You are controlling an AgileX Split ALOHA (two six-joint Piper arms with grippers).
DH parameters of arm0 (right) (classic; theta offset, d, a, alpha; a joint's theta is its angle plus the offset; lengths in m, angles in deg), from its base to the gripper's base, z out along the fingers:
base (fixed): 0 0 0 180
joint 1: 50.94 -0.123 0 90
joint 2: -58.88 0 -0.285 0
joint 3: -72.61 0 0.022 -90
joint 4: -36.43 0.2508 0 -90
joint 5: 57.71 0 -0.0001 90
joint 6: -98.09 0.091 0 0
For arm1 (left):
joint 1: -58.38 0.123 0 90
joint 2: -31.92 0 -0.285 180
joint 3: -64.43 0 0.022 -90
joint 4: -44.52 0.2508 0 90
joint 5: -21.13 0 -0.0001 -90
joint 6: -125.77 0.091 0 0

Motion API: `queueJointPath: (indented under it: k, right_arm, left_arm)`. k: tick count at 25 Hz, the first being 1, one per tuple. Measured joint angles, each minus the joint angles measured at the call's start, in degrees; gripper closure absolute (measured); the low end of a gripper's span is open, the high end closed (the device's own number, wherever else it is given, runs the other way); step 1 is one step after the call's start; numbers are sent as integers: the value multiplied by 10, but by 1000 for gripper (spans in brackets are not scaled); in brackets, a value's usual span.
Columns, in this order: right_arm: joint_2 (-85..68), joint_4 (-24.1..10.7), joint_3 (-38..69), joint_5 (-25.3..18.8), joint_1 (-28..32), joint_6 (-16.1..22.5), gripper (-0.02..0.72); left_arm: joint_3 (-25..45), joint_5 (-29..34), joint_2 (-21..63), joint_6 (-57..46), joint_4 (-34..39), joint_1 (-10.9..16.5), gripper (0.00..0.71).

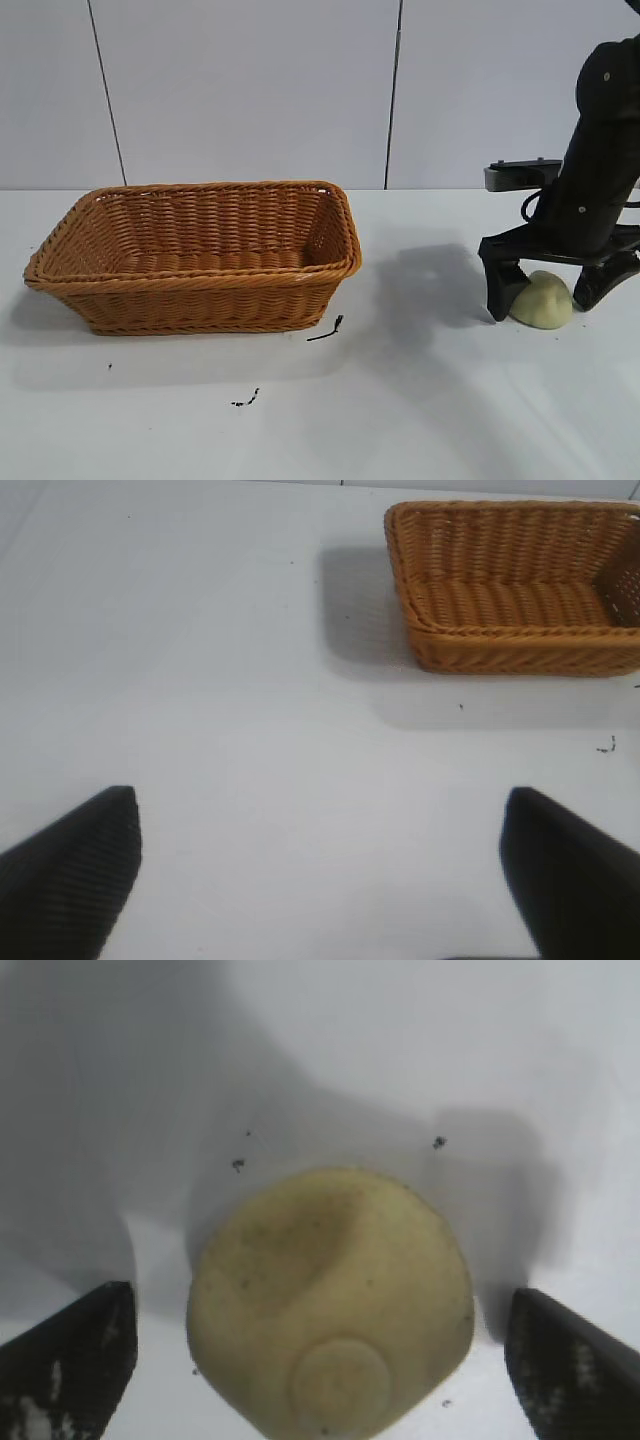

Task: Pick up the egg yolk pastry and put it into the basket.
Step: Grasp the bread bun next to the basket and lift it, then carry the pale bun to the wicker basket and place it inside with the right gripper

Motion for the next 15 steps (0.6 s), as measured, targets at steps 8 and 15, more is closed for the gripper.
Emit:
queueJointPath:
  k: [8, 15]
  right_arm:
    - [-13, -2, -6, -2, 0, 0, 527]
    - [-52, -3, -83, -113, -1, 0, 537]
  left_arm:
    - [0, 0, 0, 0, 0, 0, 14]
    - [0, 0, 0, 0, 0, 0, 14]
